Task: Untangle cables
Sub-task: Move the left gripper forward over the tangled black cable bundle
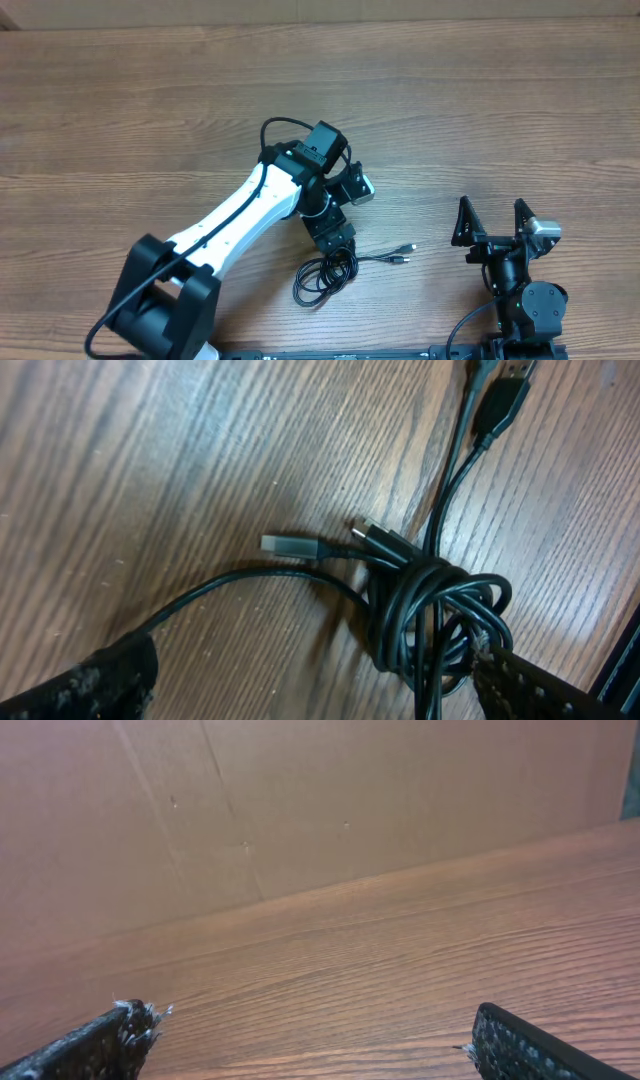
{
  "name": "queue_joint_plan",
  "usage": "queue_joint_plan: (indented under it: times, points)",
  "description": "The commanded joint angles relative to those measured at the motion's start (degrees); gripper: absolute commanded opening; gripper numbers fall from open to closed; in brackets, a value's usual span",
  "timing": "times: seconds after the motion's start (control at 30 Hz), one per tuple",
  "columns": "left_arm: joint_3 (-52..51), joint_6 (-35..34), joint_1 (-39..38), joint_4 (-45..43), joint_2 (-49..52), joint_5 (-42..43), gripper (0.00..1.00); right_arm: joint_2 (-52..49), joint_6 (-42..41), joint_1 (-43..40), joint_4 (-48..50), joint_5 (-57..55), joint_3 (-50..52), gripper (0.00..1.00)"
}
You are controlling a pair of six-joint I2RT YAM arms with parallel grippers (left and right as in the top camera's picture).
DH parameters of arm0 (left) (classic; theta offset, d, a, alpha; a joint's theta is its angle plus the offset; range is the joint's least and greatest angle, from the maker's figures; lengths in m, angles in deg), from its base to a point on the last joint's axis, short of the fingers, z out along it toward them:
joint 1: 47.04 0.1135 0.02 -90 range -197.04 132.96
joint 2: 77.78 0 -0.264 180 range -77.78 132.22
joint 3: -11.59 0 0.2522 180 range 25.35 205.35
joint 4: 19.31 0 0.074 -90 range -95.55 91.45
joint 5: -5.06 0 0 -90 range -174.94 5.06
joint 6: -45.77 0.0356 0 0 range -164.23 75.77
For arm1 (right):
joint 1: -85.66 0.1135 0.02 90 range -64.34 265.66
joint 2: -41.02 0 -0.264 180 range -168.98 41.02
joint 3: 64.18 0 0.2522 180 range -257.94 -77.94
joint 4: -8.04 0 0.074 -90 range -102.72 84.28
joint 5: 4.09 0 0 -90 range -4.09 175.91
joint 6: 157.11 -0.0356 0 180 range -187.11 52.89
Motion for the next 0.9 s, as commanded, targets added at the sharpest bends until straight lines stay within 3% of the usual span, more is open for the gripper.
queue_joint_plan:
  times: [0.0,0.13,0.37,0.53,0.87]
  points:
    - [1.4,1.1,-1.5,0.6,2.8,1.6,0.98,0.6,0.3,-0.3,0.3,0.2,0.6,1.0]
    - [1.4,1.1,-3.0,1.2,3.7,2.6,0.87,0.6,0.3,-0.3,0.3,0.2,0.6,1.0]
    - [1.4,1.1,-4.4,0.4,3.7,2.8,0.81,0.6,0.3,-0.3,0.3,0.2,0.6,1.0]
    - [1.3,1.1,-4.4,0.9,3.7,3.4,0.7,0.6,0.3,-0.3,0.3,0.2,0.6,1.0]
    - [-1.6,1.3,-4.4,0.8,3.7,3.2,0.64,0.6,0.3,-0.3,0.3,0.2,0.6,1.0]
